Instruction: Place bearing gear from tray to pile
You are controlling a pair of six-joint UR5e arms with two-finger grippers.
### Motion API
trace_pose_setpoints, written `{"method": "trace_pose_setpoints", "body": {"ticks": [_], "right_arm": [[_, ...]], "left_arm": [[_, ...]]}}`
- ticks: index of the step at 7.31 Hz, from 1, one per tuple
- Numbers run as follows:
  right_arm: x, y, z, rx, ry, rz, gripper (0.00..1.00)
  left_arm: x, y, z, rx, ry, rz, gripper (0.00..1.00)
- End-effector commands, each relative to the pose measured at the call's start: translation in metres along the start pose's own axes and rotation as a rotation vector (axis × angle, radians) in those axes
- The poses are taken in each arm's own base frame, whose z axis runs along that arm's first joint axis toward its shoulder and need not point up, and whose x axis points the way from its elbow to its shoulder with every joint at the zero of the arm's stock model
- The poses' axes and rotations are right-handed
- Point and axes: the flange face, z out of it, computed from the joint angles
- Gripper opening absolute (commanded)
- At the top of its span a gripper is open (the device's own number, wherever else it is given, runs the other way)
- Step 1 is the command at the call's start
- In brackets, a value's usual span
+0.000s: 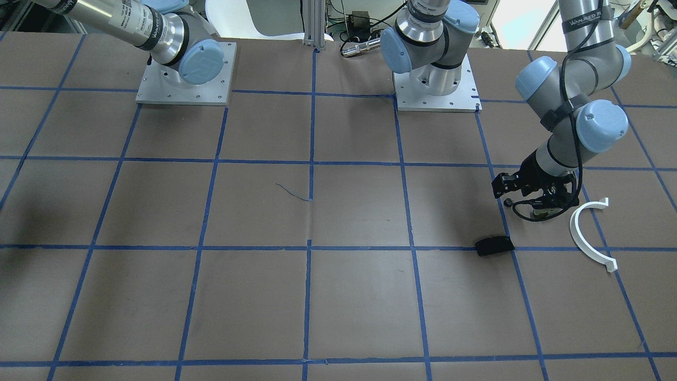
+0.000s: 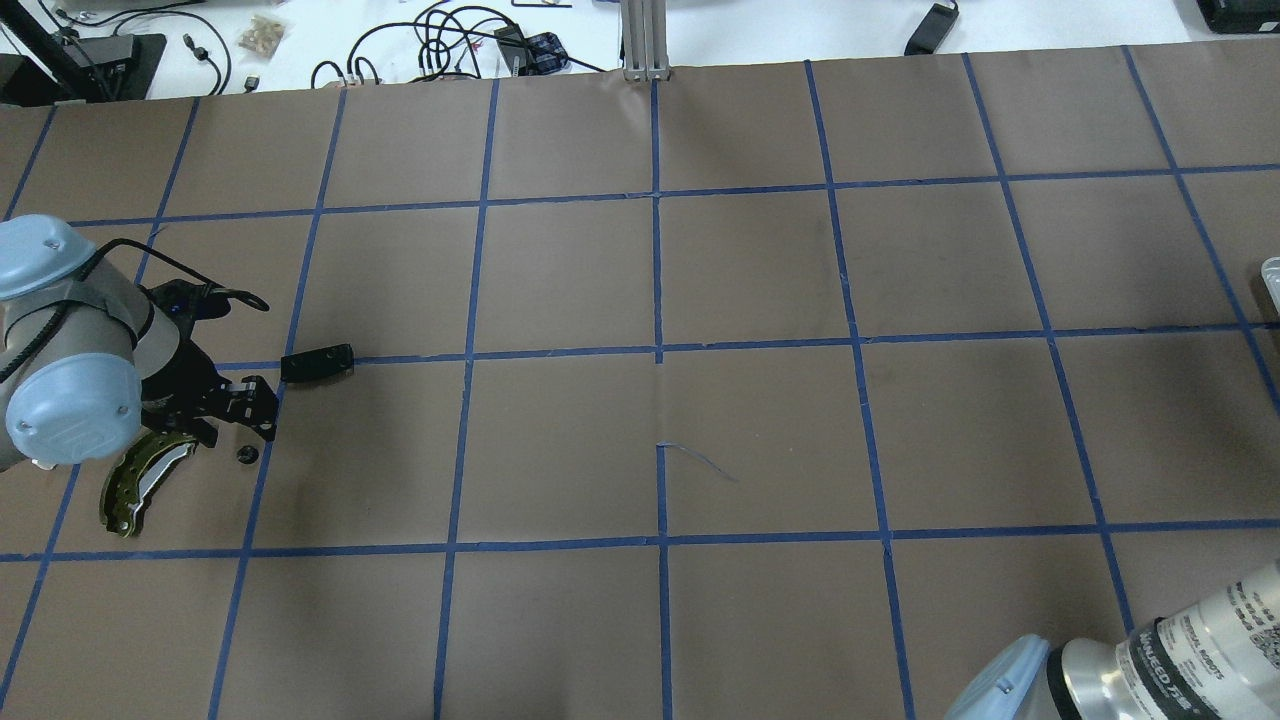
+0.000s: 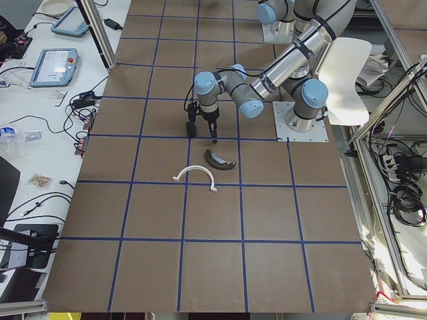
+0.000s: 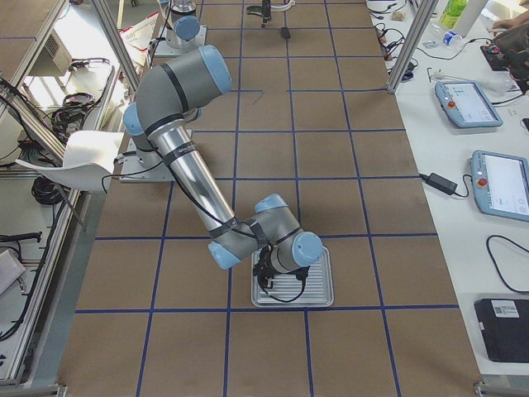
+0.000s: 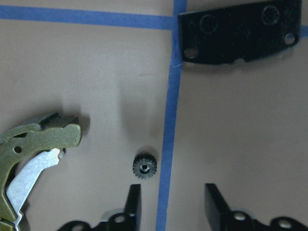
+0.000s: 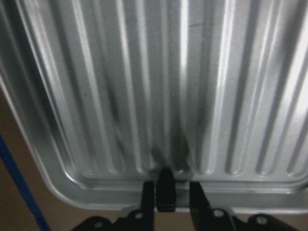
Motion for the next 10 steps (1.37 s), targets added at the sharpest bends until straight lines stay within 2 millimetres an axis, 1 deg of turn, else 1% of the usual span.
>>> {"method": "trace_pose_setpoints", "body": {"ticks": [1,2,3,4,5,6,7,8,9,10], "right_arm": [[-0.002,0.004,-0.003,-0.021,-0.013,-0.006,0.0],[-0.003,0.004,-0.003,-0.026,-0.019,-0.008,0.0],[-0.003,0.008,-0.011,-0.019,-0.013,-0.005,0.0],[-0.012,0.013,-0.034,0.007,0.009,-0.003,0.0],[-0.034,0.009,-0.061,0.051,0.026,-0.022,0.0],[-0.084,-0.017,-0.09,0.124,0.027,-0.087,0.0],[-0.132,-0.038,-0.115,0.161,0.047,-0.113,0.0],[-0.184,-0.051,-0.138,0.212,0.042,-0.121,0.0],[-0.237,-0.062,-0.155,0.227,0.038,-0.112,0.0],[-0.293,-0.067,-0.17,0.247,0.002,-0.071,0.0]], "left_arm": [[0.011,-0.003,-0.009,0.022,-0.004,-0.041,1.0],[0.046,-0.008,-0.033,0.067,-0.024,-0.081,1.0],[0.107,-0.014,-0.067,0.104,-0.05,-0.063,1.0],[0.159,-0.015,-0.104,0.091,-0.051,-0.062,1.0],[0.195,-0.013,-0.151,0.073,-0.044,-0.02,1.0],[0.221,-0.008,-0.203,0.079,-0.028,-0.027,1.0],[0.242,0.006,-0.256,0.089,-0.023,-0.021,1.0],[0.256,0.022,-0.306,0.133,0.006,0.004,1.0],[0.263,0.031,-0.333,0.146,0.087,0.012,1.0],[0.261,0.026,-0.321,0.118,0.071,0.007,1.0]]}}
